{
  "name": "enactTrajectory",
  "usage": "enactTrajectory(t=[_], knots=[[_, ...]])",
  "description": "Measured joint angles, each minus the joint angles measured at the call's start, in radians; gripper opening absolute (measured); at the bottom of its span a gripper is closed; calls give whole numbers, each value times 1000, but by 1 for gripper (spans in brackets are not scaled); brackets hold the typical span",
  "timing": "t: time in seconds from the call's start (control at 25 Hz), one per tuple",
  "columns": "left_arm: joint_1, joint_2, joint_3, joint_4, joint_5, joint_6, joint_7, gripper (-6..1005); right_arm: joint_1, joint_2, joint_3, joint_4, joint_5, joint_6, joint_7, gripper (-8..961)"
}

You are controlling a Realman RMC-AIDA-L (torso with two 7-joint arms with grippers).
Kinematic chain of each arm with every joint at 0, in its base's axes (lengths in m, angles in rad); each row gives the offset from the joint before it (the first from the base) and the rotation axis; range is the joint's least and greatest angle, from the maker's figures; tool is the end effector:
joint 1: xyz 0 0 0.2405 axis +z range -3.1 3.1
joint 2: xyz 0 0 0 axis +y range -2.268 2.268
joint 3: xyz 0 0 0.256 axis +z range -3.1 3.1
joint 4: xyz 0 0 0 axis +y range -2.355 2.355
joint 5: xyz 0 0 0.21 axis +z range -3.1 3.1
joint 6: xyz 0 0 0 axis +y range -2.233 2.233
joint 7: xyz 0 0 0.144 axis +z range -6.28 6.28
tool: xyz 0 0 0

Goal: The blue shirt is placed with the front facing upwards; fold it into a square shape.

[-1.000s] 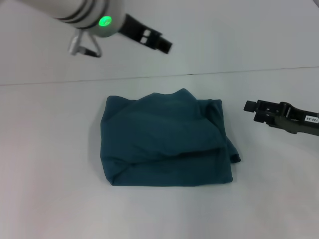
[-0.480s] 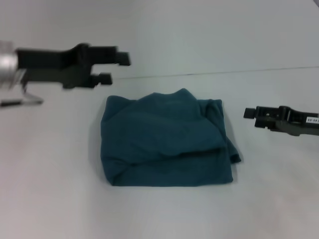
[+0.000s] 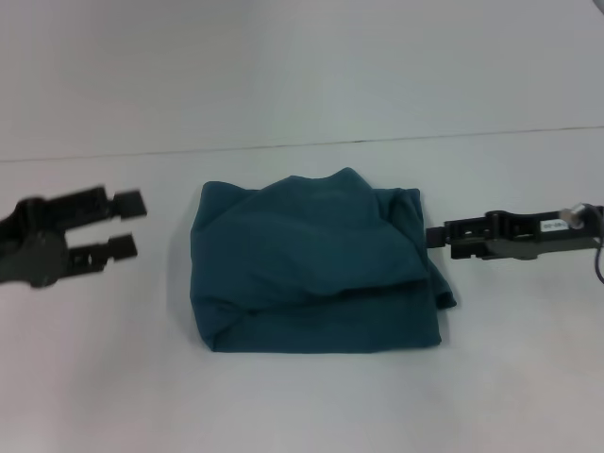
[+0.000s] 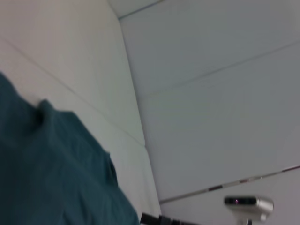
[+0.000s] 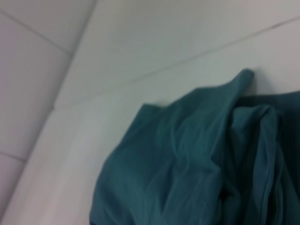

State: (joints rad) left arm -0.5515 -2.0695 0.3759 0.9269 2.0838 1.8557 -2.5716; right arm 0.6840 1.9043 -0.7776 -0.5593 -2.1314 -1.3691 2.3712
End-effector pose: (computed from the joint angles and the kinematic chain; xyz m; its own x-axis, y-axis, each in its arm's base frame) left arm -0.2492 0.3257 0.0821 -0.0112 0.8914 0.4530 0.8817 -0.2049 0.4250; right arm 0.2732 0.3898 0.0407 0.2248 -0.8941 -0.3873 -0.9686 -0.2485 0.0115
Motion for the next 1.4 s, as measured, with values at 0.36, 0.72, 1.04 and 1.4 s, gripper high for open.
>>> enactTrajectory(t=[0.36,0.72,1.04,1.4], knots=[[31,-10,2,-9,41,48,41,814,146,5,-8,-63,-278,-5,220,666],[27,-11,1,-21,41,29,50,814,178,36,-6,-86,-361,-1,284,642],[28,-9,-1,-35,37,9,60,813,187,74,-8,-77,-337,34,277,622],[28,-7,-5,-56,35,-3,69,813,194,104,-11,-62,-337,59,276,599]])
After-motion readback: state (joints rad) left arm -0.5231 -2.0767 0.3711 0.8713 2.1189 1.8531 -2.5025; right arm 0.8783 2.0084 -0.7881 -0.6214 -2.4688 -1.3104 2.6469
